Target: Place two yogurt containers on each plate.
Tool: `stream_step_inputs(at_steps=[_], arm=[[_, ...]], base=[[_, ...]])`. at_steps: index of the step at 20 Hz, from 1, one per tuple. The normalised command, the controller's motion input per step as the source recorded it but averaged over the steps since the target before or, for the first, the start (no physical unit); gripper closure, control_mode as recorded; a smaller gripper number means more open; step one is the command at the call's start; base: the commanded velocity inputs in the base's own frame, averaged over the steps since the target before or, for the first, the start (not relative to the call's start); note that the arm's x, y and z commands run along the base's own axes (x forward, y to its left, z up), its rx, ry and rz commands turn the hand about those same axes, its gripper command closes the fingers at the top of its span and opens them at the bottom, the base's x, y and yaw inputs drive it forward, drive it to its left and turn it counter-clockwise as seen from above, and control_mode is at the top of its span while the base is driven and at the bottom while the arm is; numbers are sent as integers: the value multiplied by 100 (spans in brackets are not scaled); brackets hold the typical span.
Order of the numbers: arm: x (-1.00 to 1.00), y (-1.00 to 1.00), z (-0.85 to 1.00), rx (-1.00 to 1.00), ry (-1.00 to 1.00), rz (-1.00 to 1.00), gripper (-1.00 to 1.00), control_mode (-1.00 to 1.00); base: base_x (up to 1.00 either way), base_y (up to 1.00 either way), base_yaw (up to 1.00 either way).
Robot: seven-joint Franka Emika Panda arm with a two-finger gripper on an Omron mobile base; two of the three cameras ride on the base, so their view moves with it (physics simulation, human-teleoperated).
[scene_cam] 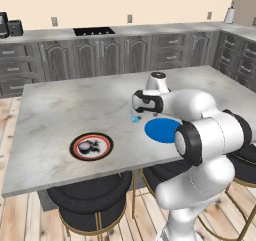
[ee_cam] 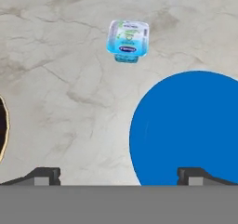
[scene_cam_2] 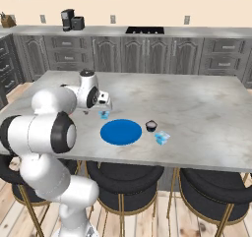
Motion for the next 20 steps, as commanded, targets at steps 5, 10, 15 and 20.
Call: stream_step_inputs(at_steps=[5,10,15,20], arm=[[36,-5,-2,0,0,3,-100,-100],[30,0,-1,0,0,0,-100,-100],[17,0,-8,0,-1,0,-100,-100],[17,1,-18,0,-1,0,-100,-100]], base=[[0,0,0],[0,0,0],[0,0,0],[0,0,0]])
